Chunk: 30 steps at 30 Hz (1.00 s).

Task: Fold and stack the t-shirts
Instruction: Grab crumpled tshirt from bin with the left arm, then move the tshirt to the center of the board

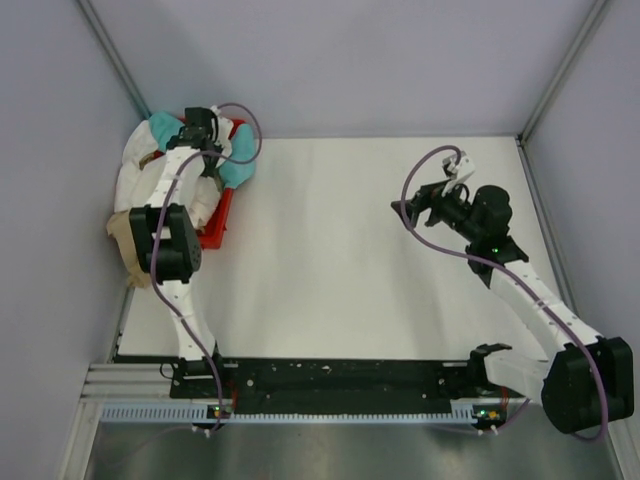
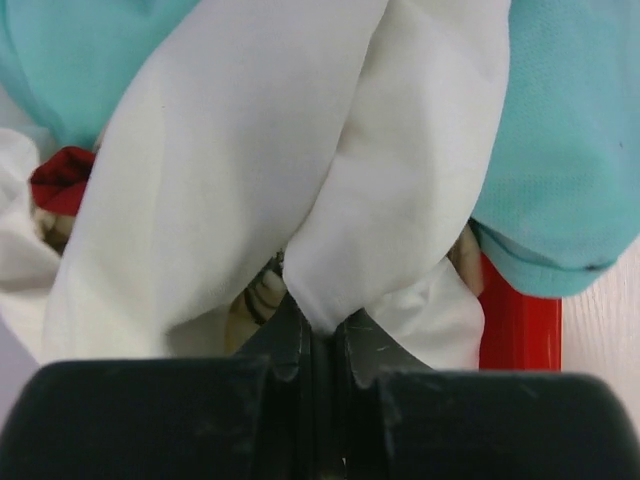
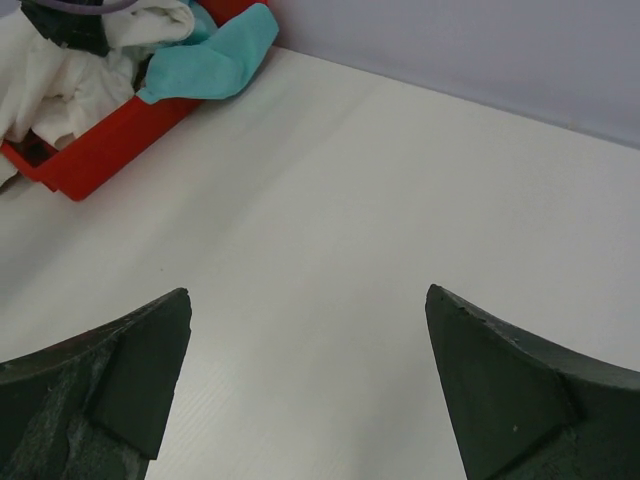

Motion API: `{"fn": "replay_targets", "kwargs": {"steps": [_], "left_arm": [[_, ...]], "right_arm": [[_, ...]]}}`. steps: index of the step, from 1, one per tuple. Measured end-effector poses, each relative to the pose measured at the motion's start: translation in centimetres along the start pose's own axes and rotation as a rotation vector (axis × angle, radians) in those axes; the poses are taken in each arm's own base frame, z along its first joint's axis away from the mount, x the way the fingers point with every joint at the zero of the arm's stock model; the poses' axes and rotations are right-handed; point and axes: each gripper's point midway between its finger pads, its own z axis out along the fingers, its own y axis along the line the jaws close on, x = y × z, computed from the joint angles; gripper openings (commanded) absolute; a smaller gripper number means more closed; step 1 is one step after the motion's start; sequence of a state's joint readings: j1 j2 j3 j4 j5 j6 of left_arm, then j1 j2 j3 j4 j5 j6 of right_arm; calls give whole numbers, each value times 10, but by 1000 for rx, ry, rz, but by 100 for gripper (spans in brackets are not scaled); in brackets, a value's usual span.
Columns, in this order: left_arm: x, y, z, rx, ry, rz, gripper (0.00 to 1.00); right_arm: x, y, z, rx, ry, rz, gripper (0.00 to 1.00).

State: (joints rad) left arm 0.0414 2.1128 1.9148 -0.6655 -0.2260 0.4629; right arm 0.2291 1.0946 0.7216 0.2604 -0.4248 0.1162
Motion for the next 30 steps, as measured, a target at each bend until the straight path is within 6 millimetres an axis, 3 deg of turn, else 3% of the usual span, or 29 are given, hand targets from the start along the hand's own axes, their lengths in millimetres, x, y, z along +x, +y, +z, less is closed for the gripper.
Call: {"fn": "replay_targets", "kwargs": {"steps": [4,11,14,16,18,21,24,25,26,28,29,30], "left_arm": [[-8,13,-35,-14,-32,8,0],[-35,52,-154,-72,-212,-8,0],[-45,49,-206,-20,-335,-10,0],[-49,33,-237,63,-410,15,0],[-54,-1,-270,187,-476,77,0],[-65,-84,-309,435,-558,228,0],[-61,-165,-327,690,-576,355,0],[-56,-191,-328,764,-561,392,5],[-51,-214,-325,827,-536,423,16],[-40,-254,-313,931,-471,472,59],[-36,-273,-304,975,-440,495,71],[-32,-292,-295,1020,-407,511,76]], "right_arm": [[-11,11,7,-43,-11,-11,99],[-18,32,15,-125,-14,6,99],[-19,39,17,-155,-15,28,99],[-21,42,18,-167,-14,52,99],[-26,45,19,-176,-22,75,99],[-35,47,19,-176,-43,104,99],[-39,43,19,-144,-50,125,99],[-38,40,18,-124,-43,133,99],[-37,36,17,-103,-36,143,99],[-37,26,13,-51,-20,159,99],[-37,20,11,-20,-13,166,99],[-37,12,7,20,-8,176,99]]}}
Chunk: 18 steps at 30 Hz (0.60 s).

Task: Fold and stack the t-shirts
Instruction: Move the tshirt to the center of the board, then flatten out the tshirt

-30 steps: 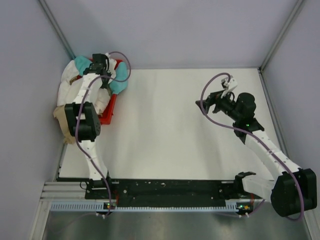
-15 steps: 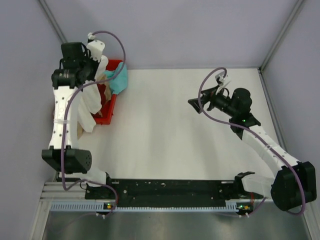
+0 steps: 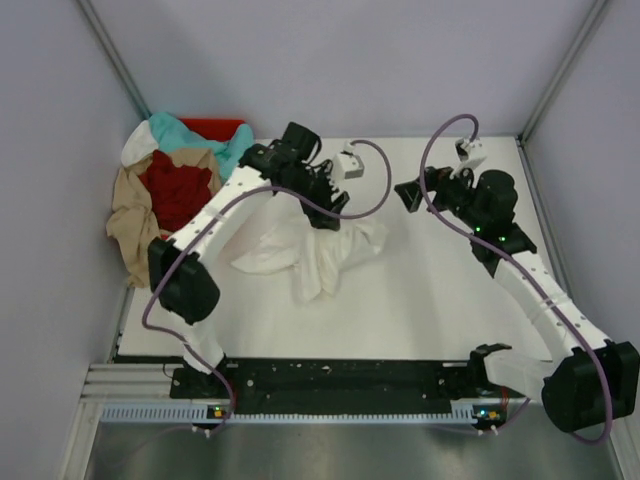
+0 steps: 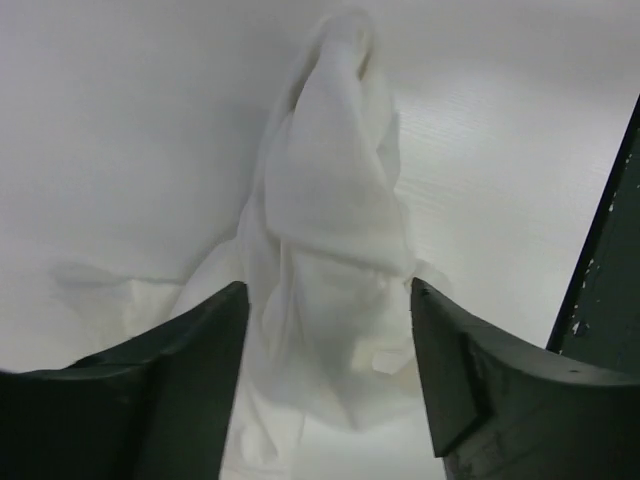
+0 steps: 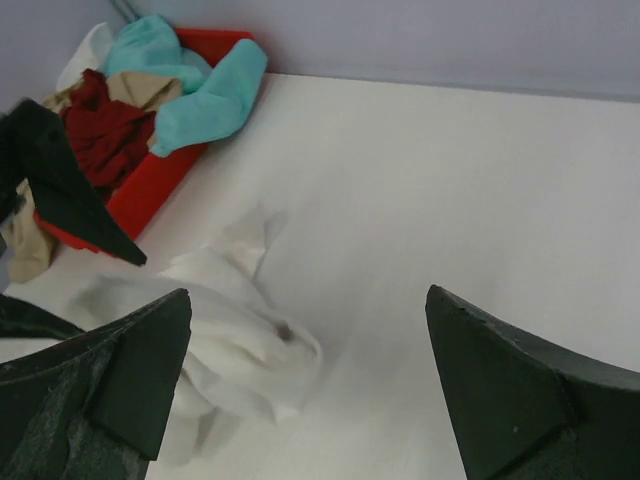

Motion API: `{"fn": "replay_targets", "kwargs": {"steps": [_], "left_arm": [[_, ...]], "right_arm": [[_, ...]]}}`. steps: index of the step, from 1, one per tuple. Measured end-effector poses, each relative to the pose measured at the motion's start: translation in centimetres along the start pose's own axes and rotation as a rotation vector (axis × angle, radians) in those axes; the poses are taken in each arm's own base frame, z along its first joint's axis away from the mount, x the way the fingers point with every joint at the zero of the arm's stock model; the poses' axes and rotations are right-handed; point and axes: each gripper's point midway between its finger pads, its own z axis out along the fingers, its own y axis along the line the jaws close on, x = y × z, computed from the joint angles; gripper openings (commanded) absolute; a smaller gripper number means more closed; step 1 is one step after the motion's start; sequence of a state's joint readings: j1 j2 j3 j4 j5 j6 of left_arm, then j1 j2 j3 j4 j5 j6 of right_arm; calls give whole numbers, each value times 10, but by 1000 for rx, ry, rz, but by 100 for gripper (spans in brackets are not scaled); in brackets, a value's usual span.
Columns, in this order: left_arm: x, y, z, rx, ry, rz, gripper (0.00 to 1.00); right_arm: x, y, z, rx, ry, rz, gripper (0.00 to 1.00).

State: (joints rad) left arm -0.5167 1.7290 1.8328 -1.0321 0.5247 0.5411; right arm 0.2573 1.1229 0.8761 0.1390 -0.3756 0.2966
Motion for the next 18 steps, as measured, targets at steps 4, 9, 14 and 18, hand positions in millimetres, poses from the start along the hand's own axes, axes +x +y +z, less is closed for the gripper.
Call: {"fn": "replay_targets", "kwargs": {"steps": [4,9,14,18], "left_arm": [[25,0,70,131,96,-80,81],[48,19,75,90,161,-139,99],[82,63,3,-115,125,-229,97],[147,95,-61,-296,127,-375,92]], "right_arm": [[1,-34,-16,188,15,28,99],[23,-42,-27,243,105,31,90],[56,8,-16,75,220,-23,80],[126,101,-9,-222,416,-256,77]]}}
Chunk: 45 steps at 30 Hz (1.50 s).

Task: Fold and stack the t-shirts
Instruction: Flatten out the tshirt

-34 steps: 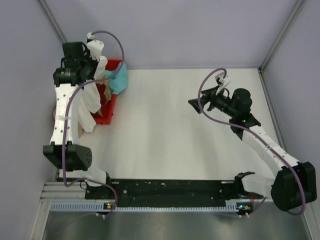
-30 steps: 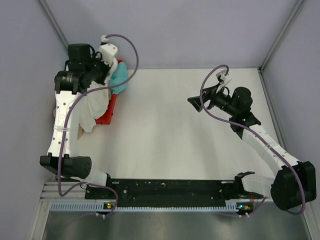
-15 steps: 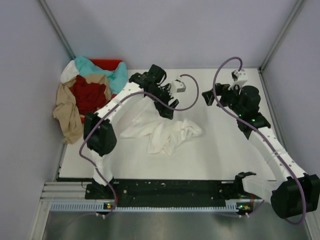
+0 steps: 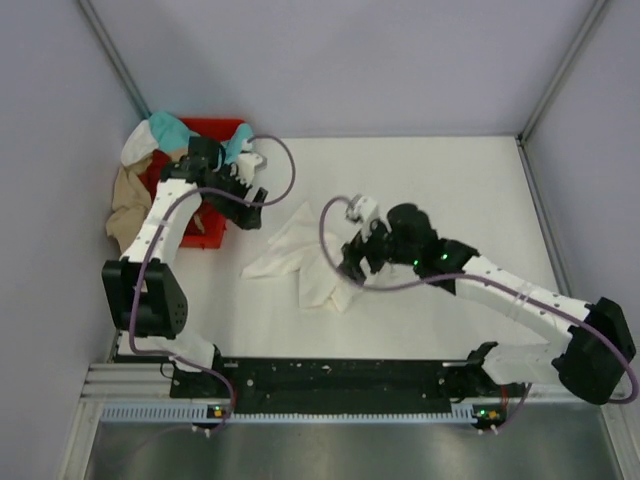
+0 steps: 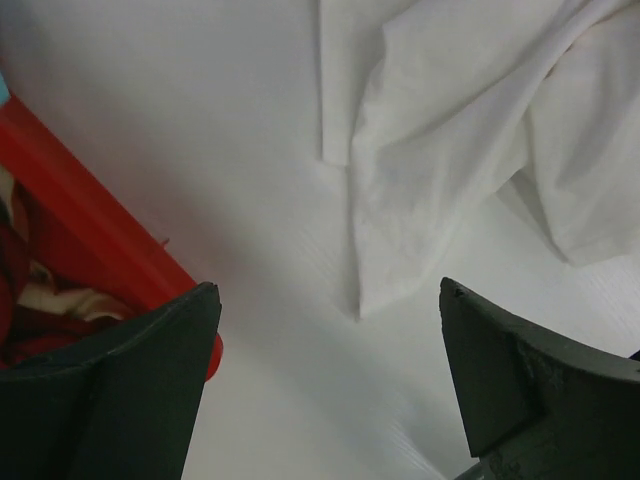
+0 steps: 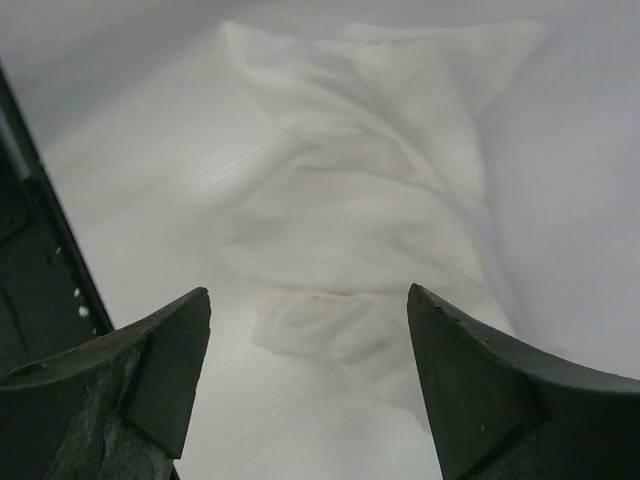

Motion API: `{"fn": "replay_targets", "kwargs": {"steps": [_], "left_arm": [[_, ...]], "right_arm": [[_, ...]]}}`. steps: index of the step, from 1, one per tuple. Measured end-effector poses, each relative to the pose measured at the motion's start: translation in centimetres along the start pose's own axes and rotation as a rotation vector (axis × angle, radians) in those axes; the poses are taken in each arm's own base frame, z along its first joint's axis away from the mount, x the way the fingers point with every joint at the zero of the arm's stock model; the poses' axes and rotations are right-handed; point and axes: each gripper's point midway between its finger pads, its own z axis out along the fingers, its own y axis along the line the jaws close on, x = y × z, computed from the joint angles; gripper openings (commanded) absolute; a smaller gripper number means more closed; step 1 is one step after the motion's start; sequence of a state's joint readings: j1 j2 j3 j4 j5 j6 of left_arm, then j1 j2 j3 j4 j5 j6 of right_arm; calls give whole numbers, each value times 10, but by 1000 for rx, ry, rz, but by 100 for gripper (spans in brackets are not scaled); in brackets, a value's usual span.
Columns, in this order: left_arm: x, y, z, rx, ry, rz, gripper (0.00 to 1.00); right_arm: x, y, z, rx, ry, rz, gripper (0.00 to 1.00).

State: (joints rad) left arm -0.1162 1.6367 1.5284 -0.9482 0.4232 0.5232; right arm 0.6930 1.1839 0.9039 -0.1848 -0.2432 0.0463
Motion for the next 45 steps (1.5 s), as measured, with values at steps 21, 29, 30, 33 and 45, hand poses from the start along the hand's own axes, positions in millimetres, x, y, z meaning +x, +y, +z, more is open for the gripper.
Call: {"fn": "replay_targets", "kwargs": {"steps": [21,29,30,33,45], "left_arm": [[154,-29,75,182,299,-169,58],[158,-24,79,164,317,-171,0],[158,-23,79,160,318,-171,0],[154,-20,75,145,321,-172,0],[1,29,-76,-275,-64,8,0]], "right_arm": [[136,107,118,-382,348,-787,55],[135,77,136,-242,380,-919,0],[134,73,137,-216,383,-926,0],[124,59,138,-119,394,-934,0],[-109,-2,-14,445,-80,-715,0]]}}
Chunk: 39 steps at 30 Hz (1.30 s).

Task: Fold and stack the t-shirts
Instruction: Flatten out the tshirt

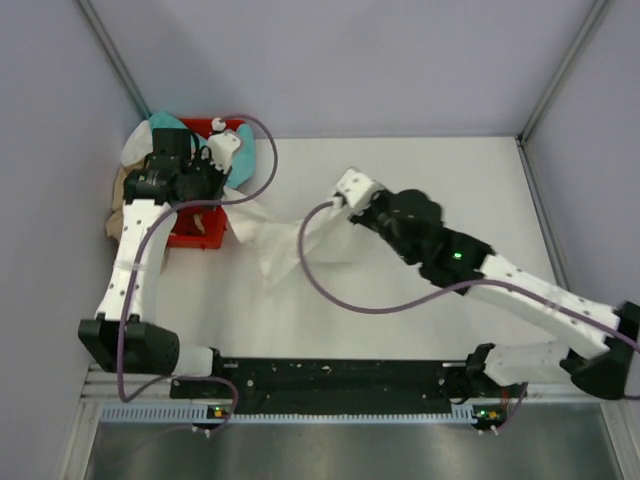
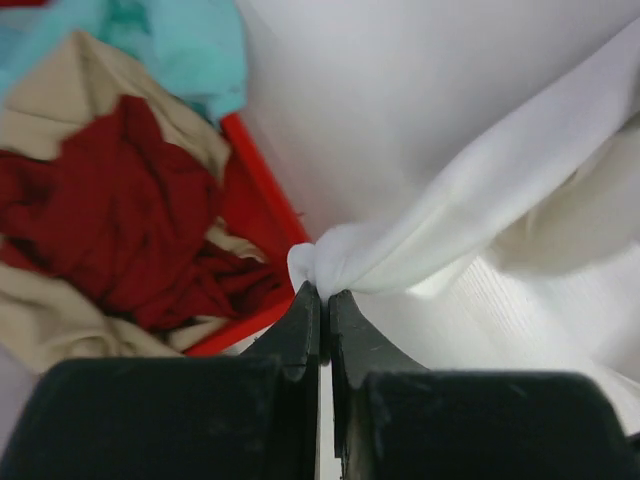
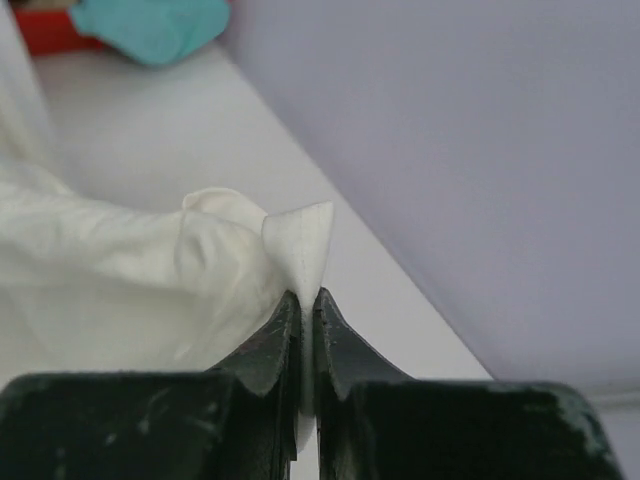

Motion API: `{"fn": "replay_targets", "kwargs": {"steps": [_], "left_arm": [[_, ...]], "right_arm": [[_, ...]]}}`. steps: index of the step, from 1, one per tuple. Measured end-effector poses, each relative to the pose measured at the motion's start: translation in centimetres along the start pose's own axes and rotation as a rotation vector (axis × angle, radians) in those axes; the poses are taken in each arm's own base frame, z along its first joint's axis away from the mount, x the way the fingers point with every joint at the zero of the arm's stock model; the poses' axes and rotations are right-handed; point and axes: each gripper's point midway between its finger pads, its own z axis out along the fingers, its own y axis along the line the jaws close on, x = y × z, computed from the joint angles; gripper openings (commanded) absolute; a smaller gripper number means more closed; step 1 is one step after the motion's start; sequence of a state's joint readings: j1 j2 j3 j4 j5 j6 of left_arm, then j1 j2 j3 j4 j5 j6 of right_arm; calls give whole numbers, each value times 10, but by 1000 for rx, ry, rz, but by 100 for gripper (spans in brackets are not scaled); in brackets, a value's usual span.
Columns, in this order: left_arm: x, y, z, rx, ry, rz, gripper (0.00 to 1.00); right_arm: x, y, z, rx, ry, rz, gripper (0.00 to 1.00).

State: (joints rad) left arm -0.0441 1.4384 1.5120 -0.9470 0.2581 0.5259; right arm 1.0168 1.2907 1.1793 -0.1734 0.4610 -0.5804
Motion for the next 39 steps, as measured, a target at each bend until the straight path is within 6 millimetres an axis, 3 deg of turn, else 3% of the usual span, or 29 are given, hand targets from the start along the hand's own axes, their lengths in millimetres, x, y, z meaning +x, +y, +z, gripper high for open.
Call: {"fn": "replay_targets", "kwargs": {"steps": [2,4,6,10,14,16,18,21,26,31,35,37,39], "left_arm": [[-25,9,-40,-84,-89,24,0],[-40,9,-73,-129,-153,40,0],[-50,4,-108,-163,-222,57,0],[-53,-19,-163,-183,-322,86,0],[-43,-37,-189,-181,-357,97,0],[-38,-44,-192,-168,-366,99,0],[-30,-49,-183,-141,-347,86,0],[-12,-53,-146,-64,-259,33,0],[4,-53,-81,49,-145,-66,0],[27,-62,-36,133,-65,-133,0],[27,-59,-4,188,-32,-173,0],[29,-61,6,213,-11,-194,0],[32,-61,10,218,3,-205,0]], "right_arm": [[-27,-55,-41,106,-113,107,0],[-43,-94,-82,178,-214,189,0],[-55,-118,-121,210,-309,253,0],[-63,-135,-171,196,-431,341,0],[-54,-124,-177,155,-426,364,0],[-44,-112,-168,131,-395,360,0],[-32,-98,-154,112,-356,352,0],[-4,-81,-124,83,-274,348,0],[70,-90,-58,115,-132,429,0],[138,-66,17,41,-3,505,2],[193,-45,89,-25,160,587,44],[224,-56,123,9,272,668,54],[242,-72,138,61,345,737,61]]}}
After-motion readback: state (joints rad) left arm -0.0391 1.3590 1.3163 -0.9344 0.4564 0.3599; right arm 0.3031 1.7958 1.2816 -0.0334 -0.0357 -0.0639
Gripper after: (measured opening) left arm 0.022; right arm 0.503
